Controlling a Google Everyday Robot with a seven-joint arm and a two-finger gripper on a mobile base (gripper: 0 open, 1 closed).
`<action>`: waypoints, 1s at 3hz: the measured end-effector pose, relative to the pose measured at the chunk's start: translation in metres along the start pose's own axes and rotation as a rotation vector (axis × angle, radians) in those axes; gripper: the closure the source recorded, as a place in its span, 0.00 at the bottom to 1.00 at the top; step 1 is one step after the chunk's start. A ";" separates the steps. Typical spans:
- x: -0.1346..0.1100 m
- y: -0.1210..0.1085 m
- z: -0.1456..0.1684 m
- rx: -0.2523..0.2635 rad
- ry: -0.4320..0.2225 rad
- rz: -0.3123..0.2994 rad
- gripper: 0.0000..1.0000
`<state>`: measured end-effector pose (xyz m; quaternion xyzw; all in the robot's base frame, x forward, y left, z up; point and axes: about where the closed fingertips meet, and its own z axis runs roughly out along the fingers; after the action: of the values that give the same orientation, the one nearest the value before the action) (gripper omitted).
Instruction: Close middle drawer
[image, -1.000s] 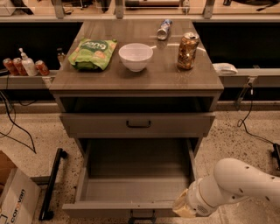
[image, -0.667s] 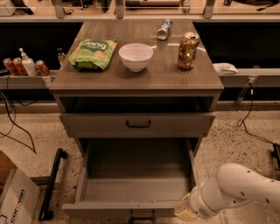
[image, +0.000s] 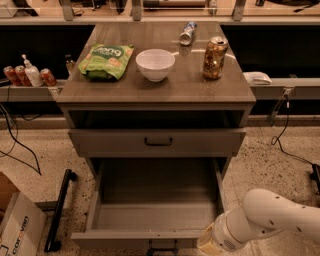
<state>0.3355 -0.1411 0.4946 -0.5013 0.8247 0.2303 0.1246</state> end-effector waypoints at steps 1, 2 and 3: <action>0.006 -0.005 0.020 -0.002 -0.001 -0.005 1.00; 0.014 -0.013 0.040 -0.008 -0.012 0.002 1.00; 0.018 -0.020 0.059 -0.015 -0.027 0.007 1.00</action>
Offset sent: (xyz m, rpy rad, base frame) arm 0.0073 0.0057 -0.0714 0.0296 0.0065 -0.0112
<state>0.3433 -0.1336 0.4310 -0.4961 0.8230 0.2436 0.1310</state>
